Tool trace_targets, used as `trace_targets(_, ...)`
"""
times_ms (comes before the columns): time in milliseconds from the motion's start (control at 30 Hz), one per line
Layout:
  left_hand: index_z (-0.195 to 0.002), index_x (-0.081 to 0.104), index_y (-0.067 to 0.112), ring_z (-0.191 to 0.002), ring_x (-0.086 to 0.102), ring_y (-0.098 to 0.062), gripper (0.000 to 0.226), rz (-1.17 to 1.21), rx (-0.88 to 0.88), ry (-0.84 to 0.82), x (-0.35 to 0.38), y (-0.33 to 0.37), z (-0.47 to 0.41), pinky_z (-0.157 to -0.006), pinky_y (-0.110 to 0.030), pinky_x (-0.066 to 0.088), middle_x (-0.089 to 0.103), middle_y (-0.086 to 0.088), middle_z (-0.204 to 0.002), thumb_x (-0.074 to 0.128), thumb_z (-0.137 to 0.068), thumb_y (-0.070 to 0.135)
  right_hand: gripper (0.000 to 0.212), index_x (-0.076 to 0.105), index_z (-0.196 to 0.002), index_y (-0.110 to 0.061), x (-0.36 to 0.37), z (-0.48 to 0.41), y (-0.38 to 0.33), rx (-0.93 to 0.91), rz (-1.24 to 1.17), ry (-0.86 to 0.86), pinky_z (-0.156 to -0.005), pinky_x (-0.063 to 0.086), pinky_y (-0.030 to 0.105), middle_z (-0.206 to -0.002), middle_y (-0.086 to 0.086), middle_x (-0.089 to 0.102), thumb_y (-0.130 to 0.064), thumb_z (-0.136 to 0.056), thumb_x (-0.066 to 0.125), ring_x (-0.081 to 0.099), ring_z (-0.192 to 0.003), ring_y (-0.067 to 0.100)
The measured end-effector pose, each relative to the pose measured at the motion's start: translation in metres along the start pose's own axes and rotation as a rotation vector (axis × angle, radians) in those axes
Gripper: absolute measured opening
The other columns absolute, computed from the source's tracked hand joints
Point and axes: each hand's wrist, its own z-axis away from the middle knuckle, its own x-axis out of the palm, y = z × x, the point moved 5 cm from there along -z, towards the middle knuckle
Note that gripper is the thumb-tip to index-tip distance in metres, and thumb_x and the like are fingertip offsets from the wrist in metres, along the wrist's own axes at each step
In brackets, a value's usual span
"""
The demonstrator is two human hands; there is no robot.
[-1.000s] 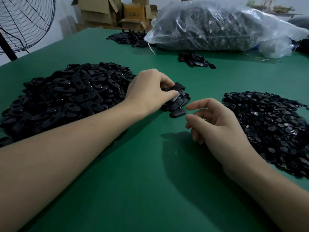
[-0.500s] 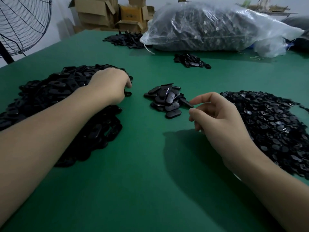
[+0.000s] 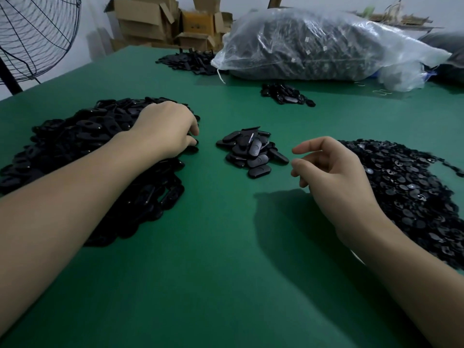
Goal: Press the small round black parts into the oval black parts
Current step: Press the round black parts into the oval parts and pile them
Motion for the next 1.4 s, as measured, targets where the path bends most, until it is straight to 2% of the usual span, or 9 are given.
trace_targets(333,-0.107,0.078,0.037,-0.107,0.064,-0.018,0.016,-0.038,0.132,-0.123,-0.004,-0.006,-0.003,-0.077,-0.03,0.042,0.073,0.015,-0.108,0.074,-0.092,0.032,0.013,0.064,-0.099,-0.032,-0.003,-0.004,0.006,0.032,-0.005,0.004,-0.07,0.052,0.048,-0.08,-0.004,0.072,-0.019,-0.097,0.065,0.063,-0.076,0.029)
trace_targets(533,-0.111,0.073,0.039,-0.11,0.061,-0.019,0.019,-0.043,0.18,-0.246,-0.006,-0.006,-0.001,-0.078,-0.03,0.042,0.065,0.011,-0.11,0.075,-0.093,0.035,0.012,0.065,-0.098,-0.031,-0.002,-0.006,0.01,0.037,-0.001,-0.004,-0.07,0.051,0.042,-0.079,-0.003,0.072,-0.019,-0.096,0.065,0.061,-0.067,0.013)
trace_targets(867,-0.1,0.081,0.031,-0.115,0.058,-0.02,0.015,0.044,0.247,0.051,-0.016,0.002,0.016,-0.095,-0.042,0.048,0.069,0.011,-0.121,0.067,-0.098,0.029,0.012,0.066,-0.098,-0.03,-0.001,-0.006,0.012,0.035,-0.001,-0.011,-0.069,0.05,0.039,-0.079,-0.003,0.073,-0.019,-0.095,0.066,0.061,-0.067,0.013)
trace_targets(967,-0.104,0.081,0.028,-0.108,0.064,-0.015,0.017,0.321,0.168,0.112,-0.023,0.005,0.022,-0.095,-0.036,0.051,0.072,0.008,-0.116,0.065,-0.099,0.028,0.012,0.066,-0.098,-0.029,-0.002,-0.005,0.01,0.038,-0.006,-0.01,-0.069,0.049,0.038,-0.079,-0.001,0.073,-0.018,-0.095,0.066,0.061,-0.067,0.012)
trace_targets(1067,-0.105,0.079,0.023,-0.084,0.072,-0.001,0.016,0.797,0.007,0.162,-0.032,0.019,0.035,-0.079,-0.017,0.056,0.077,0.009,-0.094,0.063,-0.101,0.022,0.012,0.067,-0.099,-0.027,-0.005,-0.005,0.004,0.034,-0.022,0.0,-0.069,0.048,0.034,-0.08,0.001,0.073,-0.016,-0.096,0.066,0.06,-0.067,0.011)
trace_targets(1167,-0.107,0.069,0.01,-0.07,0.078,-0.018,0.016,1.283,-0.075,-0.017,-0.026,0.054,0.059,-0.059,-0.024,0.059,0.079,-0.004,-0.083,0.053,-0.107,0.014,0.013,0.07,-0.099,-0.027,-0.011,-0.006,-0.005,0.022,0.003,-0.028,-0.071,0.051,0.034,-0.084,0.0,0.074,-0.016,-0.095,0.067,0.065,-0.071,0.015)
trace_targets(1233,-0.107,0.065,0.009,-0.067,0.078,-0.025,0.017,1.447,-0.077,-0.124,-0.022,0.074,0.076,-0.053,-0.031,0.058,0.078,-0.004,-0.081,0.05,-0.108,0.014,0.011,0.072,-0.098,-0.029,-0.018,-0.009,-0.011,0.003,0.074,-0.07,-0.074,0.055,0.035,-0.087,-0.002,0.075,-0.019,-0.095,0.068,0.069,-0.08,0.018)
trace_targets(1300,-0.109,0.066,0.01,-0.066,0.077,-0.025,0.013,1.561,-0.067,-0.176,-0.018,0.085,0.089,-0.052,-0.03,0.059,0.076,-0.006,-0.082,0.053,-0.107,0.011,0.009,0.074,-0.095,-0.032,-0.028,-0.014,-0.016,-0.035,0.214,-0.114,-0.073,0.055,0.032,-0.085,-0.006,0.075,-0.024,-0.095,0.069,0.068,-0.075,0.009)
trace_targets(1400,-0.116,0.065,0.012,-0.07,0.077,-0.023,0.017,1.599,-0.038,-0.172,-0.014,0.09,0.101,-0.056,-0.027,0.058,0.075,-0.009,-0.09,0.063,-0.101,0.006,0.009,0.076,-0.092,-0.035,-0.036,-0.019,-0.019,-0.118,0.571,-0.176,-0.063,0.045,0.017,-0.08,-0.014,0.072,-0.029,-0.093,0.07,0.063,-0.068,-0.003)
